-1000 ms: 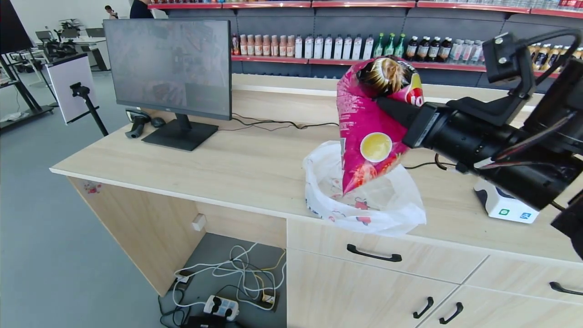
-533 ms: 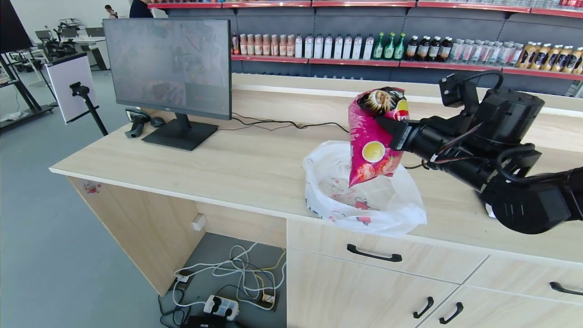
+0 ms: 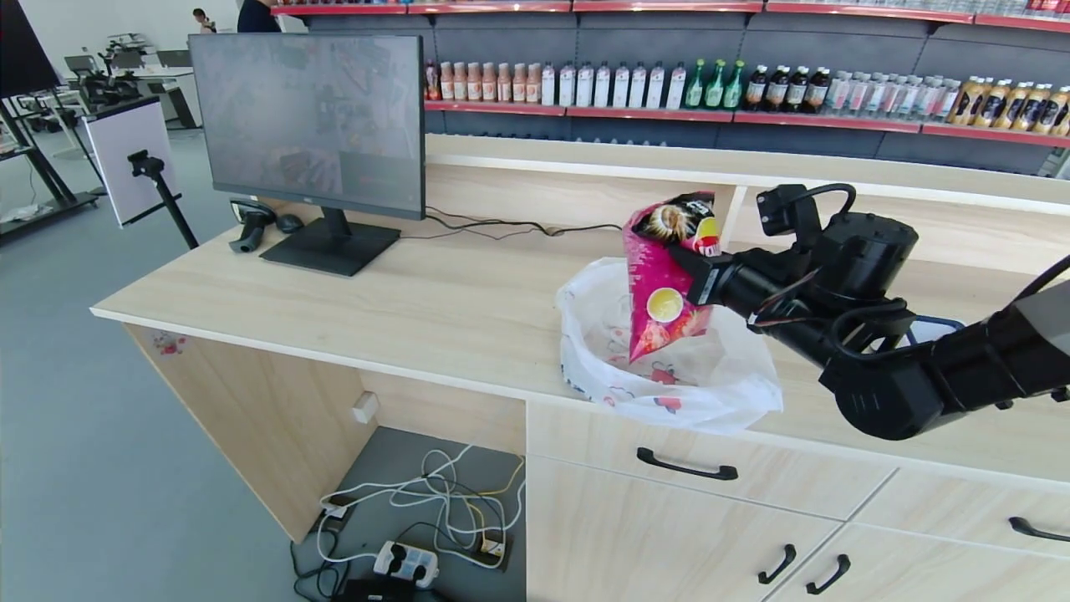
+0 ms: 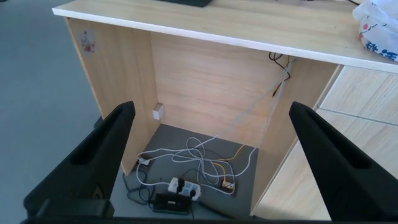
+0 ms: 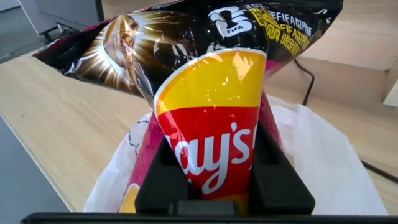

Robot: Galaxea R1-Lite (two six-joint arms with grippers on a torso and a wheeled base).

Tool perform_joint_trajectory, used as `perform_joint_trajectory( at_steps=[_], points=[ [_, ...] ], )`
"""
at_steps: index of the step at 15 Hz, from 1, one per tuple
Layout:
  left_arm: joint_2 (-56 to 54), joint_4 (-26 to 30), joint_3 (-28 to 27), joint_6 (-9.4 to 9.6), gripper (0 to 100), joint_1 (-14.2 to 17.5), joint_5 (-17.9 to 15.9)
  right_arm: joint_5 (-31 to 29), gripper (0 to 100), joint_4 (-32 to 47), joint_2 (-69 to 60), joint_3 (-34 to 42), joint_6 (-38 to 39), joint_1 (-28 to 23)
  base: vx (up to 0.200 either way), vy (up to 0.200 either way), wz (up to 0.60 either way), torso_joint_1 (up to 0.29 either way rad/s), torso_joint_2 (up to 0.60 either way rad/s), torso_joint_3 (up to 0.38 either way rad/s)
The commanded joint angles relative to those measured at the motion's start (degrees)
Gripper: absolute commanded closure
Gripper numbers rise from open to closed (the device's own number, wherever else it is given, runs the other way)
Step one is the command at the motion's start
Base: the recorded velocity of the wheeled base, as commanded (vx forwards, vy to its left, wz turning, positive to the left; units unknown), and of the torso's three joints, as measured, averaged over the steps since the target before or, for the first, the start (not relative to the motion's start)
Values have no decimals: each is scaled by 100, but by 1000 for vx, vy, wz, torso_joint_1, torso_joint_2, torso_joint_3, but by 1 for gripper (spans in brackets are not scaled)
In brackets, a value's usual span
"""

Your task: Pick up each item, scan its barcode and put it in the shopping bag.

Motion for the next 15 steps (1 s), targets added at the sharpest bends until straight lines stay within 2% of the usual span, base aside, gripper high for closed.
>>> perform_joint_trajectory(
  at_steps=[1, 4, 8, 13, 15],
  points=[
    [2, 1, 0, -40, 0, 0, 3, 1, 100, 0, 32, 11, -29, -37, 0, 0, 0, 0, 0, 0],
    [2, 1, 0, -58, 0, 0, 3, -52, 100, 0, -3, 222, -442, -63, 0, 0, 0, 0, 0, 0],
    [2, 1, 0, -58, 0, 0, 3, -289, 100, 9, 32, 362, -468, -151, 0, 0, 0, 0, 0, 0],
    [2, 1, 0, -31, 0, 0, 3, 27, 100, 71, -47, 740, -749, -11, 0, 0, 0, 0, 0, 0],
    [2, 1, 0, -31, 0, 0, 3, 282, 100, 413, 6, 696, -890, 33, 0, 0, 0, 0, 0, 0]
  ],
)
